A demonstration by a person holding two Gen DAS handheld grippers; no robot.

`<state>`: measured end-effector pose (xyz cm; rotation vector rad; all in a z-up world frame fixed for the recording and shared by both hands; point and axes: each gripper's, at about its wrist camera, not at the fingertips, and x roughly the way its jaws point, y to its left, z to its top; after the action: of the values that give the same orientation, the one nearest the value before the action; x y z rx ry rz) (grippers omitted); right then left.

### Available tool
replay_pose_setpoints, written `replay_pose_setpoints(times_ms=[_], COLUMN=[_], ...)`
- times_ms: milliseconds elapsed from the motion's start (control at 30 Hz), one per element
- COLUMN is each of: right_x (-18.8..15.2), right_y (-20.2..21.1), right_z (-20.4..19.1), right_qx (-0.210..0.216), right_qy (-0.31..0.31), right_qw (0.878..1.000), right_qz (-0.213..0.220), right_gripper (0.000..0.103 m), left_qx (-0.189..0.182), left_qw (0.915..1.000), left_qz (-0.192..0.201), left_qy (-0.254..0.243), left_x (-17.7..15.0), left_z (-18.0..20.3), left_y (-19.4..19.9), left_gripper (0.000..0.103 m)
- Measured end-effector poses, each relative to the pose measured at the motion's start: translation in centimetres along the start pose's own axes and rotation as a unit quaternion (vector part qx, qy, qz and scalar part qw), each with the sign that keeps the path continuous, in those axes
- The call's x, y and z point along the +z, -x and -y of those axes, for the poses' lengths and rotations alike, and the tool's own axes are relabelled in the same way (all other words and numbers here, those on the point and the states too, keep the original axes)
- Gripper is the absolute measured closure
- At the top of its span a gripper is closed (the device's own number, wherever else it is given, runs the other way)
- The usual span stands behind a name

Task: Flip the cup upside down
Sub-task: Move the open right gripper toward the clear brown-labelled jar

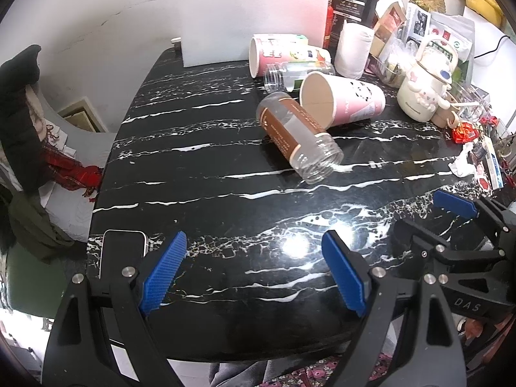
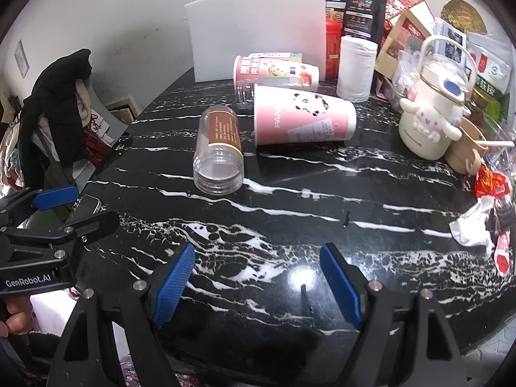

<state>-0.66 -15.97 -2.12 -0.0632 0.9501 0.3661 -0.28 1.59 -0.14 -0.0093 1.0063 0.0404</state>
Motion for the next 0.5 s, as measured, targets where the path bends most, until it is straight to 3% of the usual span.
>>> replay_pose_setpoints(times_ms=[500], right_x=[4.2], right_y=[-2.6], right_z=[-2.3], right_qx=[0.017], right_qy=[0.037], right_qw=[0.999], right_qz=[0.002], right_gripper=[0.023], left_qx=[0.025], left_qw=[0.9992], left_qz=[0.0], left_qy=[0.031], left_x=[2.1], left_z=[-3.9], left_y=[-1.5], left_gripper=[0.018])
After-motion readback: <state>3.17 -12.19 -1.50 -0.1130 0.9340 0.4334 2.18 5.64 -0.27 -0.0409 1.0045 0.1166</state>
